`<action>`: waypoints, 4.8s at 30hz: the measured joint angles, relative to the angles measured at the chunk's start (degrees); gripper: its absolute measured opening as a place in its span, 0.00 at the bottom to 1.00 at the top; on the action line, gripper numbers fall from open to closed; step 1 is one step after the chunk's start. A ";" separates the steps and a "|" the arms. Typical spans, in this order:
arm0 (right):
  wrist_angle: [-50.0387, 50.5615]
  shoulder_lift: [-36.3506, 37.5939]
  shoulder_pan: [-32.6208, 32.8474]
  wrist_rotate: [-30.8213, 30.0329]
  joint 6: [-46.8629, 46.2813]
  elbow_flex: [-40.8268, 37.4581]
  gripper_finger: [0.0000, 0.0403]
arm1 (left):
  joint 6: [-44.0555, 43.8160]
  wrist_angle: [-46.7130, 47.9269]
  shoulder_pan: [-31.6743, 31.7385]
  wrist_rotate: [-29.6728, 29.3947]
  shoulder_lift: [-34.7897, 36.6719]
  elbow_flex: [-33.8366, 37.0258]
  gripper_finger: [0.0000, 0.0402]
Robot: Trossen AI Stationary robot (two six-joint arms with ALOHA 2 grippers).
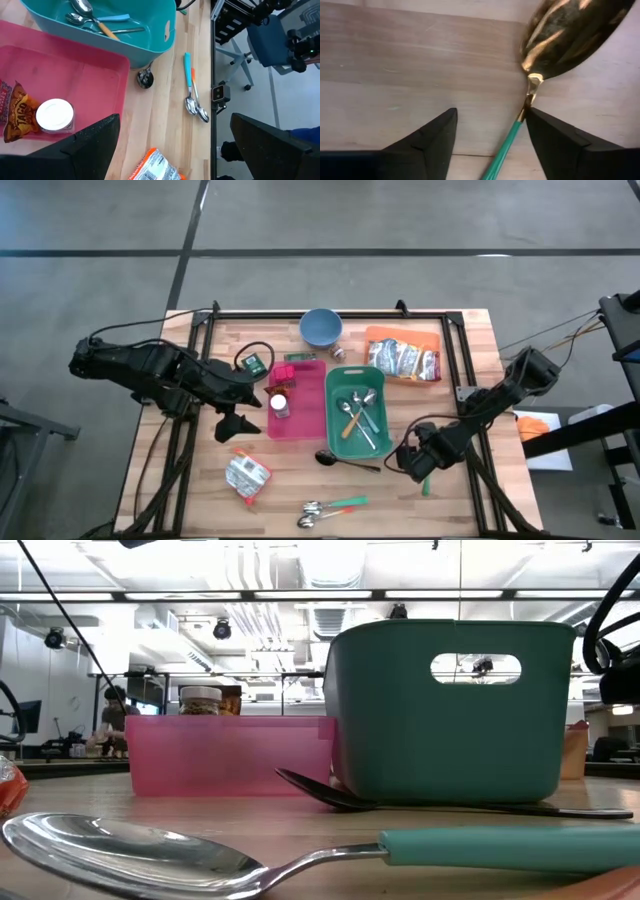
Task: Pick & Place Food Item
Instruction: Put the green spoon into the green bin
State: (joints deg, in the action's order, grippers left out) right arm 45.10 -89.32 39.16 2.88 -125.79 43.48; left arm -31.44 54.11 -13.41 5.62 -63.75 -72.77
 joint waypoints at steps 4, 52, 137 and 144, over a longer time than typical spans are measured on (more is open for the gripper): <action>-1.50 0.04 -0.03 -0.18 0.08 -0.89 0.45 | -0.14 0.00 0.00 0.00 0.00 0.00 0.95; 33.60 0.00 -0.08 -10.80 4.32 27.59 0.03 | 0.78 -0.26 0.02 -0.01 0.00 0.00 0.95; 5.71 -19.63 -30.45 -9.69 39.08 33.21 0.03 | -0.57 -0.57 0.00 -1.71 0.00 0.11 0.95; 5.63 -21.22 -30.47 -8.93 42.04 33.34 0.03 | -0.60 -0.48 -0.02 -1.71 0.00 0.11 0.95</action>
State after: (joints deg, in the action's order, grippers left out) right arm 50.73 -110.54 8.69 -6.06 -83.75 76.82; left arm -32.03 53.63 -13.43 3.90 -63.75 -72.66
